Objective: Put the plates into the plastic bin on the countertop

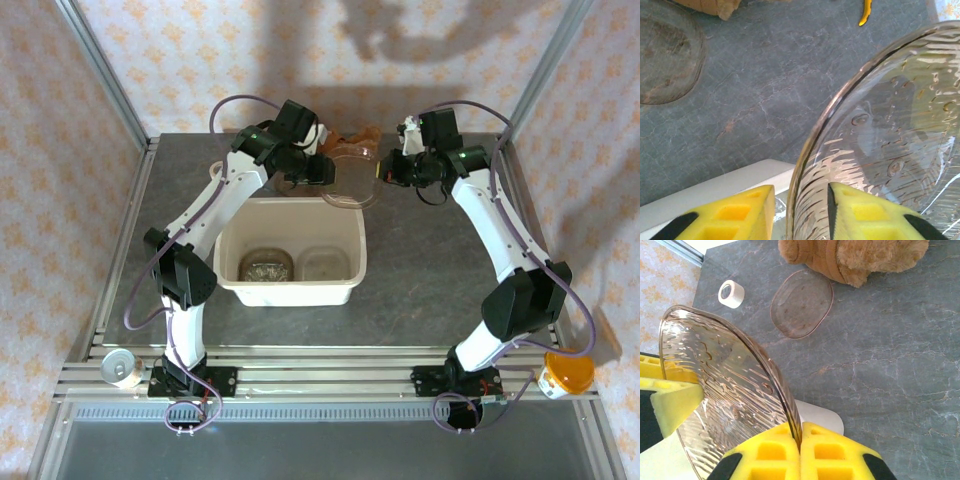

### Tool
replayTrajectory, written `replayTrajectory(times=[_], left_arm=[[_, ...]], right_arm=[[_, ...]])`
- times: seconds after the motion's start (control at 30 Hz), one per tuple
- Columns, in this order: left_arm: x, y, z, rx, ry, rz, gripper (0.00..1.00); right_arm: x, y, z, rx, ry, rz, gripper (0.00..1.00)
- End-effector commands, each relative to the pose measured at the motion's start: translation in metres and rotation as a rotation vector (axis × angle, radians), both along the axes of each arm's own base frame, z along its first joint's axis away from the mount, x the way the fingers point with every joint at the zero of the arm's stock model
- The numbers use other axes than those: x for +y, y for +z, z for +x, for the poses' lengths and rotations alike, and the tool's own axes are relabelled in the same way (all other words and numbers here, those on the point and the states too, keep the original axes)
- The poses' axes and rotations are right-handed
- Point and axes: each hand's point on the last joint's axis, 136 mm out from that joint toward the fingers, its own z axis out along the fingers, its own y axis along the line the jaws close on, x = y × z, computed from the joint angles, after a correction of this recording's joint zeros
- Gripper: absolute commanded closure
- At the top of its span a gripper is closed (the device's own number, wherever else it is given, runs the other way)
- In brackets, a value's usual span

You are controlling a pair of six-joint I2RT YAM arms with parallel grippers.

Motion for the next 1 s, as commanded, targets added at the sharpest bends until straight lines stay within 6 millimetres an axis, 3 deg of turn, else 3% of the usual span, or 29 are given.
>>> replayTrajectory(times=[0.0, 0.43, 0.57, 0.63, 0.73, 0.87, 0.97], left_arm=[[0.006, 0.014, -0.002, -0.038, 0.031, 0.005, 0.71], [0.000, 0.013, -0.003, -0.022, 0.018, -0.025, 0.89], [0.002, 0.013, -0.005, -0.019, 0.018, -0.017, 0.93], [0.003, 0.015, -0.007, -0.020, 0.016, -0.013, 0.94], [0.005, 0.015, -0.013, -0.014, 0.002, 0.000, 0.97], [0.016, 0.024, -0.024, -0.024, 0.002, 0.010, 0.98], [0.022, 0.027, -0.029, -0.015, 0.014, -0.008, 0.98]], right_arm=[[0.003, 0.002, -0.001, -0.007, 0.018, 0.005, 1.00], [0.004, -0.006, 0.000, 0.022, 0.025, 0.000, 1.00], [0.005, -0.004, 0.002, 0.018, 0.025, 0.002, 0.94], [0.007, -0.001, 0.001, 0.010, 0.042, 0.013, 0.84], [0.010, 0.003, 0.000, -0.008, 0.059, 0.029, 0.48], [0.006, 0.008, 0.002, -0.056, 0.038, 0.020, 0.14], [0.000, 0.012, 0.002, -0.099, 0.013, 0.005, 0.04]])
